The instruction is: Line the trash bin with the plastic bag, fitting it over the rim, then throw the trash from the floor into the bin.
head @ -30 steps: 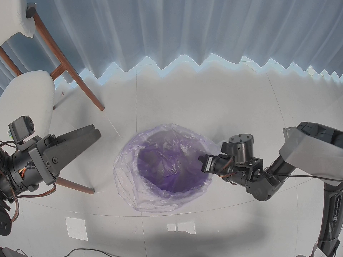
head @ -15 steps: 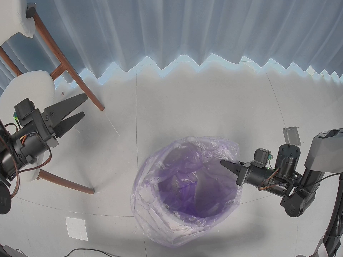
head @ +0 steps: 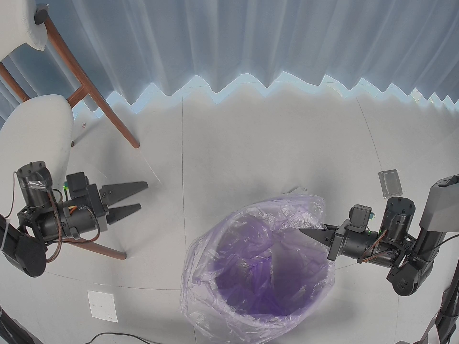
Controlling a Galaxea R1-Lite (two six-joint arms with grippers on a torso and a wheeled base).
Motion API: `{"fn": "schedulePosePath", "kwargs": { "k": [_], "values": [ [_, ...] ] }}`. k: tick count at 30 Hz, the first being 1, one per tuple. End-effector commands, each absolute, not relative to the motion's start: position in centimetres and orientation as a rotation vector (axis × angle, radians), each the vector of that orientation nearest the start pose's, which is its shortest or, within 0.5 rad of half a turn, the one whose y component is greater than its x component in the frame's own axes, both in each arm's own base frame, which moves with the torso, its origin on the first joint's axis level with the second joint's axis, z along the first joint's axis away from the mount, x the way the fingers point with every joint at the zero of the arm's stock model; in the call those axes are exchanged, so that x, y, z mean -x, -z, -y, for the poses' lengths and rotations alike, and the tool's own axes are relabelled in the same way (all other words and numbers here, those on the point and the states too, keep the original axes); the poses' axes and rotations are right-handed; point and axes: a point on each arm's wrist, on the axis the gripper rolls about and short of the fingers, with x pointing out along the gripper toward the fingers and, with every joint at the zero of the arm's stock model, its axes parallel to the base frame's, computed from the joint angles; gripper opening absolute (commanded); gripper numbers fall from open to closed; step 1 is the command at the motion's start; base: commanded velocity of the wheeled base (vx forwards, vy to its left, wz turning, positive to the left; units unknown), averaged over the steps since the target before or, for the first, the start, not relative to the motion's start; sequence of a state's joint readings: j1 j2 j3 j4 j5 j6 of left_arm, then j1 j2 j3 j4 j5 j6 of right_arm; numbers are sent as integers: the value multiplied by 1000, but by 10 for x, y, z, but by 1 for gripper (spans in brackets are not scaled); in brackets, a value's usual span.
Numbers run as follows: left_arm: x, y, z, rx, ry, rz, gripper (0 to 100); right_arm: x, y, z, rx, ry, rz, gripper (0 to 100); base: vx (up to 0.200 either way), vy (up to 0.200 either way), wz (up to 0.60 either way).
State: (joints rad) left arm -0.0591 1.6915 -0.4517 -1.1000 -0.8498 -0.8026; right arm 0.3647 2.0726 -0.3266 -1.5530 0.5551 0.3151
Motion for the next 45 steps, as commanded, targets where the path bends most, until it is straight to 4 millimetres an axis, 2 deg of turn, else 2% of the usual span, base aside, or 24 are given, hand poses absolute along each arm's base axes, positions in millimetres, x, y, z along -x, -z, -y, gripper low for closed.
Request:
{"fn": "schedulePosePath", "kwargs": {
  "k": [1, 7, 15, 21, 30, 31, 45],
  "values": [
    [-269, -101, 44, 849, 782, -658, 100, -251, -71, -115, -307, -928, -312, 0, 0, 0, 0],
    [-258, -89, 60, 848, 829, -710, 100, -243, -71, -125, -302, -969, -327, 0, 0, 0, 0],
    [-245, -91, 75, 947, 870, -771, 100, -243, -69, -128, -301, -980, -336, 0, 0, 0, 0],
    [-238, -95, 78, 958, 918, -719, 100, -242, -69, -129, -300, -981, -334, 0, 0, 0, 0],
    [-224, -91, 95, 996, 971, -794, 100, -244, -69, -130, -300, -984, -328, 0, 0, 0, 0],
    [-223, -89, 97, 995, 973, -810, 0, -244, -69, -130, -300, -984, -330, 0, 0, 0, 0],
    [-231, -73, 98, 995, 953, -825, 0, -245, -74, -130, -303, -986, -310, 0, 0, 0, 0]
  ]
}}
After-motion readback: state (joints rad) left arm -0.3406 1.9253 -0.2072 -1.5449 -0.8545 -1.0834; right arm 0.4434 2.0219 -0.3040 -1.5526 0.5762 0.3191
